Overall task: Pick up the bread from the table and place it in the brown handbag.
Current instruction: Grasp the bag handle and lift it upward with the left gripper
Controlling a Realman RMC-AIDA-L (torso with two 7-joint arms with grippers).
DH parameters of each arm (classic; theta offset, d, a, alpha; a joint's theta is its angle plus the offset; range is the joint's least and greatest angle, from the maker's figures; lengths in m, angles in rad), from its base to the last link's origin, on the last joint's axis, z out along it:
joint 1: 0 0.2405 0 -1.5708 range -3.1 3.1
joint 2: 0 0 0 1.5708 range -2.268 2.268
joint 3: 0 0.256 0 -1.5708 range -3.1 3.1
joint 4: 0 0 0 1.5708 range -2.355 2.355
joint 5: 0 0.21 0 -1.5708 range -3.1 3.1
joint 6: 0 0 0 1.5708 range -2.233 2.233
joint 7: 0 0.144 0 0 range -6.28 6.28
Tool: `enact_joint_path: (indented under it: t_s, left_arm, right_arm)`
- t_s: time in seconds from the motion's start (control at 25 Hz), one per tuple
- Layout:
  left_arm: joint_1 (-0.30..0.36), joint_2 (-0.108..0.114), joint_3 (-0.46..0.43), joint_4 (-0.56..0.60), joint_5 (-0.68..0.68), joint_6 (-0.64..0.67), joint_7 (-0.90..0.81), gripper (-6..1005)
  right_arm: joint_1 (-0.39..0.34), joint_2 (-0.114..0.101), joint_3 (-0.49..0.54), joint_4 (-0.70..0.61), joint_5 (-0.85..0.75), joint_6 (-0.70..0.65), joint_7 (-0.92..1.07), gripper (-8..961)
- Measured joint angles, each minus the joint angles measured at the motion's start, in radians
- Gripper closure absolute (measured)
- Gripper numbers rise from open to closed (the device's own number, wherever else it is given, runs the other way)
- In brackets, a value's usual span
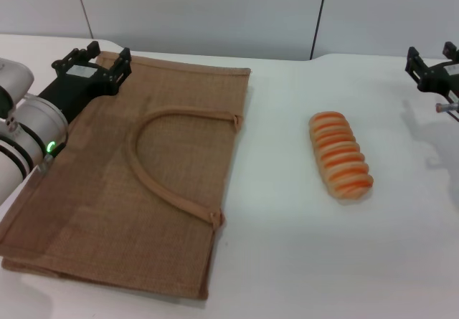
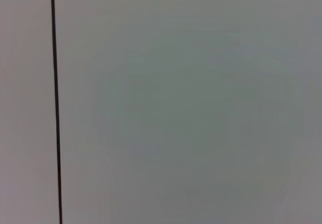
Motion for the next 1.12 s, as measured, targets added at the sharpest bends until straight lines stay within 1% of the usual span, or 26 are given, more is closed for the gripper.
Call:
enact_joint_path:
  t_s: [0.48,0.64,0.68,0.72,0.8,0.92,1.12]
  left_arm:
    - [-0.009,0.001,0.002,0.0,0.003,-0.001,-0.007,388]
    - [-0.013,0.009,0.009,0.018,0.052,0.002,-0.033,389]
    - [-0.01,0.016,0.009,0.044,0.103,0.009,-0.078,389]
    - [-0.01,0.016,0.009,0.044,0.103,0.009,-0.078,389]
    - [-0.01,0.024,0.009,0.062,0.156,0.011,-0.135,389]
    - [-0.02,0.039,0.009,0.097,0.283,0.033,-0.251,390]
    - [-0.003,0.061,0.005,0.238,0.532,0.113,-0.481,391]
  right_arm:
    - [0.001,0.0,0.002,0.0,0.0,0.013,0.0,289]
    - [0.003,0.0,0.003,0.0,0.0,0.025,0.0,289]
    - [0.004,0.0,0.003,0.0,0.0,0.025,0.0,289]
    - [0.007,0.0,0.003,0.0,0.0,0.025,-0.001,289]
    - [0.008,0.0,0.003,0.0,0.0,0.026,-0.002,288]
    - [0.004,0.0,0.002,0.0,0.0,0.027,-0.003,288]
    - [0.007,0.0,0.0,0.0,0.0,0.041,-0.004,288]
